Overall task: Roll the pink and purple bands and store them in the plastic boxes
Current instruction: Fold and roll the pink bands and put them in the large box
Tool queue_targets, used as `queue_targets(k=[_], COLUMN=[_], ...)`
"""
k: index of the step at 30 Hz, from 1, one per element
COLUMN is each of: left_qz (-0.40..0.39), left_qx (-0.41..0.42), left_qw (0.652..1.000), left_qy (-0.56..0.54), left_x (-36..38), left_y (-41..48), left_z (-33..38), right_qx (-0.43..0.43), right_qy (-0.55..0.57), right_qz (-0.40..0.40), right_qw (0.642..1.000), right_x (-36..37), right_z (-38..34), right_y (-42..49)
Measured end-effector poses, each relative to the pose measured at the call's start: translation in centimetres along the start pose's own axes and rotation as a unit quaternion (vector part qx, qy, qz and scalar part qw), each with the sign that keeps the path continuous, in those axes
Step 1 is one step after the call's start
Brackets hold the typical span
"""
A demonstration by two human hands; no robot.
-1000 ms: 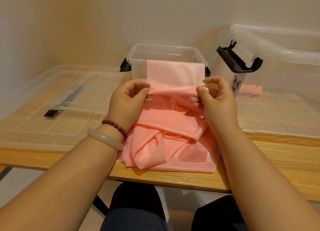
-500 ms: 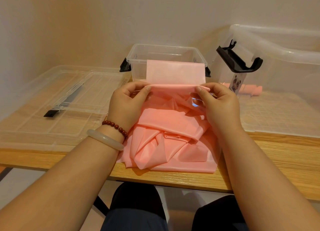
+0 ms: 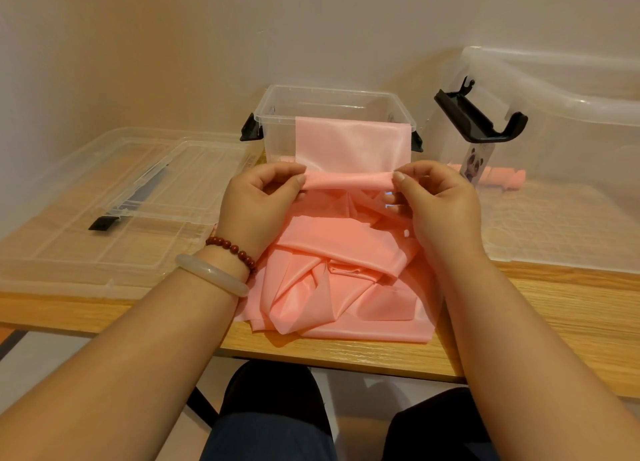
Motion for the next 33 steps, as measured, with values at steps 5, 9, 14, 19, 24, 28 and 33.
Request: queue_targets(k=[5, 9, 14, 19, 24, 28, 33], left_qz=[-0.01, -0.005, -0.016, -0.022, -0.01, -0.006, -0.009], left_qx=[0.005, 0.004, 0.006, -0.005, -0.001, -0.005, 0.0], left_qw=[0.999, 1.0, 0.999, 1.0, 1.0, 1.0, 1.0], left_qy=[0.038, 0.025, 0.03, -0.005, -0.021, 0.001, 0.021], left_x=[-0.08, -0.25, -0.05, 0.15, 0.11, 0.06, -0.09], left_y=[0.1, 0.19, 0.1, 0.16, 0.13, 0.02, 0.17], left_z=[-0.24, -0.31, -0.22, -0.24, -0.12, -0.03, -0.12], right_qx=[-0.035, -0.038, -0.035, -0.028, -0.037, -0.04, -0.046], right_qy=[-0.091, -0.081, -0.08, -0.052, -0.017, -0.046, -0.075], right_qz=[-0.002, 0.008, 0.011, 0.005, -0.005, -0.002, -0.007], right_qw=[0.995, 0.996, 0.996, 0.998, 0.999, 0.998, 0.996], right_x=[-0.4, -0.44, -0.34, -0.16, -0.08, -0.36, -0.52], right_z=[0.37, 0.32, 0.36, 0.14, -0.01, 0.13, 0.38], right_y=[0.41, 0.35, 0.36, 0.08, 0.04, 0.23, 0.38])
Point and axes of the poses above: each hand's wrist, its own y-axis towards the middle knuckle, its own x-axis out of the palm, z = x × y, the point moved 2 cm from there along y, towards the middle knuckle, and after that the axes turned 8 degrees about -y, right-handed, at the moved point
